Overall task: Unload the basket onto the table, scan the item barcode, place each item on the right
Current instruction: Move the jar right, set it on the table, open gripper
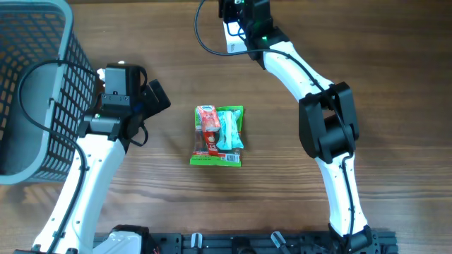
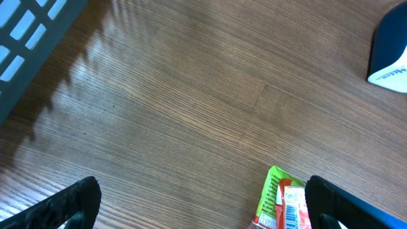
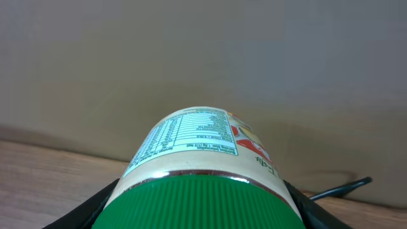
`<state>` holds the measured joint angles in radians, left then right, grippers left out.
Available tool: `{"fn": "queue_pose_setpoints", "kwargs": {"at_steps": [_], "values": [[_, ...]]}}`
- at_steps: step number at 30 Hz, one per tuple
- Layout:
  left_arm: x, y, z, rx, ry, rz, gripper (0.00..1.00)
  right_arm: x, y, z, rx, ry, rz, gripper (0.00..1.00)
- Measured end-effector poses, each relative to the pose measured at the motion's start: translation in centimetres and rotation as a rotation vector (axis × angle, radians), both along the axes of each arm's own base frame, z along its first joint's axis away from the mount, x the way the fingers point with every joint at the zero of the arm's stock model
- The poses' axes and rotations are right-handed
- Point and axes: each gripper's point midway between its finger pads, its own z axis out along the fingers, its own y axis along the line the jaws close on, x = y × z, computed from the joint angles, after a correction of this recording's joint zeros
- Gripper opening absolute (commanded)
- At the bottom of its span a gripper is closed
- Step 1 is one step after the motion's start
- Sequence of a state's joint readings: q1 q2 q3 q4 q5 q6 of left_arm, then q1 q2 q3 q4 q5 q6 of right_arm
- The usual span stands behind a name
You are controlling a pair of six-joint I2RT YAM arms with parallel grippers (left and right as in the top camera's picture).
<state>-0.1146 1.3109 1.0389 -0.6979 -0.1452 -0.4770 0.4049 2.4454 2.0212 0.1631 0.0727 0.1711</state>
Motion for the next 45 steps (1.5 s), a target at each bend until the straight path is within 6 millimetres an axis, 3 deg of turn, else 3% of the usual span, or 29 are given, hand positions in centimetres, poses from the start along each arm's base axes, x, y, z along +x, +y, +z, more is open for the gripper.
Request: {"fn": "queue_pose_setpoints", "kwargs": {"at_steps": [2, 5, 8, 10, 14, 16, 17, 18, 19, 21, 22, 23, 28, 32, 36, 37, 38, 39, 41, 43, 45], "values": [[0.0, 0.0, 0.0, 0.0, 0.0, 0.0, 1.0, 0.2, -0.4, 0.2, 0.002, -0.01, -0.014, 0.15], [0.0, 0.0, 0.0, 0.0, 0.0, 0.0, 1.0, 0.0, -1.4, -1.0, -0.024, 0.057, -0.02, 0.14], [0.0, 0.0, 0.0, 0.0, 0.0, 0.0, 1.0, -1.7, -2.5, -1.4, -0.05, 0.176, 0.0, 0.15], [0.0, 0.0, 0.0, 0.0, 0.0, 0.0, 1.0, -3.0, -3.3, 0.7, -0.056, 0.21, 0.007, 0.15], [0.0, 0.0, 0.0, 0.0, 0.0, 0.0, 1.0, -9.7, -7.4, 10.2, -0.078, 0.294, 0.005, 0.15], [0.0, 0.0, 0.0, 0.0, 0.0, 0.0, 1.0, -13.5, -10.7, 12.8, -0.094, 0.365, -0.024, 0.14], [0.0, 0.0, 0.0, 0.0, 0.0, 0.0, 1.0, -16.0, -13.6, 14.2, -0.1, 0.417, -0.064, 0.15], [0.0, 0.0, 0.0, 0.0, 0.0, 0.0, 1.0, -17.1, -15.5, 14.4, -0.103, 0.453, -0.095, 0.15], [0.0, 0.0, 0.0, 0.0, 0.0, 0.0, 1.0, -18.4, -17.5, 13.7, -0.112, 0.521, -0.129, 0.15], [0.0, 0.0, 0.0, 0.0, 0.001, 0.0, 1.0, -20.9, -20.6, 10.2, -0.139, 0.699, -0.185, 0.15], [0.0, 0.0, 0.0, 0.0, 0.0, 0.0, 1.0, -21.7, -21.7, 8.0, -0.149, 0.78, -0.205, 0.15], [0.0, 0.0, 0.0, 0.0, 0.0, 0.0, 1.0, -22.9, -22.9, 4.2, -0.164, 0.901, -0.225, 0.15], [0.0, 0.0, 0.0, 0.0, 0.0, 0.0, 1.0, -26.5, -25.6, -5.2, -0.173, 1.142, -0.271, 0.15], [0.0, 0.0, 0.0, 0.0, 0.0, 0.0, 1.0, -28.1, -28.5, -9.3, -0.137, 1.204, -0.336, 0.15], [0.0, 0.0, 0.0, 0.0, 0.0, 0.0, 1.0, -29.0, -30.4, -12.2, -0.106, 1.216, -0.382, 0.15], [0.0, 0.0, 0.0, 0.0, 0.0, 0.0, 1.0, -29.4, -30.6, -12.9, -0.102, 1.222, -0.387, 0.25], [0.0, 0.0, 0.0, 0.0, 0.0, 0.0, 1.0, -29.5, -30.8, -13.4, -0.099, 1.222, -0.391, 0.48], [0.0, 0.0, 0.0, 0.0, 0.0, 0.0, 1.0, -29.9, -30.9, -14.1, -0.096, 1.229, -0.396, 0.61], [0.0, 0.0, 0.0, 0.0, 0.0, 0.0, 1.0, -30.6, -31.1, -14.8, -0.093, 1.243, -0.402, 0.76], [0.0, 0.0, 0.0, 0.0, 0.0, 0.0, 1.0, -30.6, -31.2, -14.9, -0.095, 1.241, -0.4, 0.98], [0.0, 0.0, 0.0, 0.0, 0.0, 0.0, 1.0, -30.8, -31.1, -14.8, -0.101, 1.252, -0.393, 0.99]]}}
